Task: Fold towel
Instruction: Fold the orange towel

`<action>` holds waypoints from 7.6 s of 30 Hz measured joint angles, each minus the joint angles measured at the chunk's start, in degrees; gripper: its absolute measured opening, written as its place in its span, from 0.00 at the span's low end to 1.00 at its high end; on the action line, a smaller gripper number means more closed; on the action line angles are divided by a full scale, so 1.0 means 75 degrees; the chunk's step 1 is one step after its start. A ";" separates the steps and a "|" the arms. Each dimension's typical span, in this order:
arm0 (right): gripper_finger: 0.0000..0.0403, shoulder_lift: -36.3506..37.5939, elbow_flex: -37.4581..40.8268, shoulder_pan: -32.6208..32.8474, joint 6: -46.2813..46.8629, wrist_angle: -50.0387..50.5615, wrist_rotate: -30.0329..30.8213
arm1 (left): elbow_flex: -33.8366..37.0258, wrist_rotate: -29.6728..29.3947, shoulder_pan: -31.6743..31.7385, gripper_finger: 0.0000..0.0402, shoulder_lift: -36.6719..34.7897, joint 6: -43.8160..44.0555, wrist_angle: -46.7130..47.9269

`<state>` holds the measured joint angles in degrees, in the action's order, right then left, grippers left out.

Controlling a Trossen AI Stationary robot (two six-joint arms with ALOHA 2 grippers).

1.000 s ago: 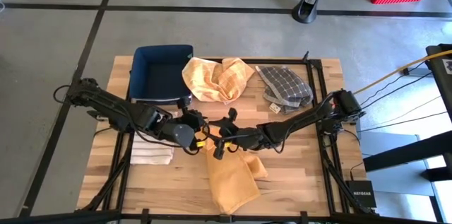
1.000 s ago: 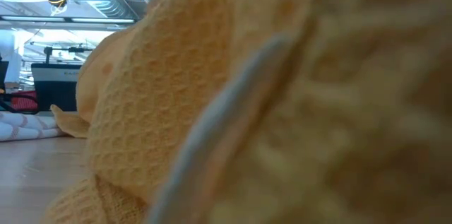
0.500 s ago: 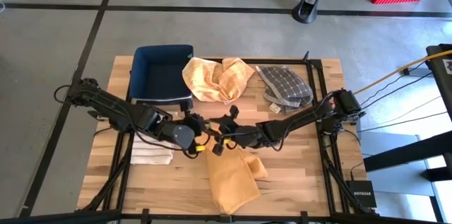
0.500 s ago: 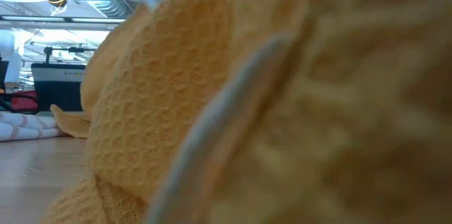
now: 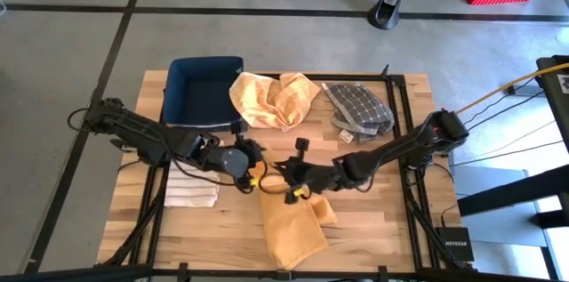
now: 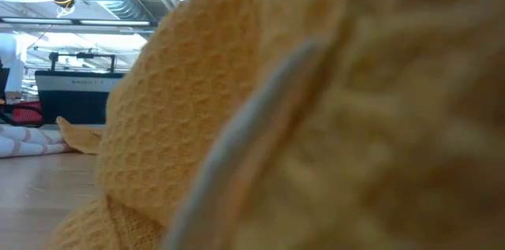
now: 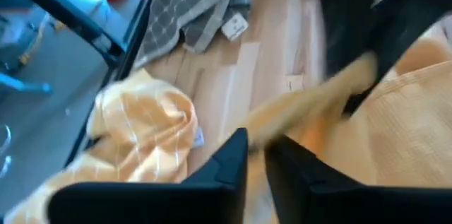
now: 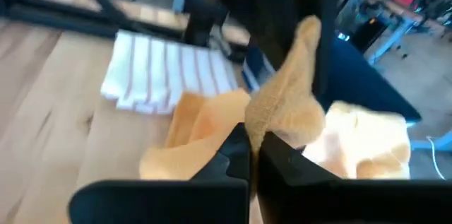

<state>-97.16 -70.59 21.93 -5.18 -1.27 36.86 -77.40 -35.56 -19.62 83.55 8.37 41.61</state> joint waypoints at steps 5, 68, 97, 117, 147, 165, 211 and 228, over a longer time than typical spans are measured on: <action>0.01 0.0442 0.0000 0.0365 0.1233 0.2480 0.0375 | -0.0158 0.0718 -0.0135 0.29 -0.0027 0.0722 0.1265; 0.00 0.1884 -0.0503 0.2678 0.4581 0.7360 0.4584 | 0.0692 0.0125 0.0405 0.01 -0.1495 0.1529 0.2119; 0.01 0.3086 -0.6569 0.0407 -0.1086 0.7644 0.4983 | -0.4095 -0.2020 0.1269 0.00 -0.1744 -0.4946 -0.1001; 0.00 0.2908 -0.5897 0.0811 0.1231 1.0124 0.4144 | -0.4092 -0.1989 0.1001 0.00 -0.1722 -0.0904 0.3912; 0.00 0.1030 -0.6030 0.5537 -0.6550 -0.0044 0.6006 | -0.4081 -0.0791 -0.4495 0.01 -0.1073 -0.2610 -0.2206; 0.00 0.0981 -0.7501 0.5320 -0.7567 -0.1035 0.5563 | -0.4092 -0.2610 -0.4784 0.01 -0.1180 -0.6279 -0.5284; 0.01 0.2562 -0.2409 0.1000 0.6069 1.2102 0.3955 | -0.1770 -0.4566 -0.3228 0.01 -0.1309 0.4213 0.6425; 0.01 0.2733 0.0963 0.1003 0.6602 1.1142 0.4461 | 0.1305 -0.3619 -0.2202 0.01 -0.1308 0.4830 0.5481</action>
<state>-76.66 -63.36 29.45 44.34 82.29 70.32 -67.62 -62.70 -36.14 73.74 44.60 82.72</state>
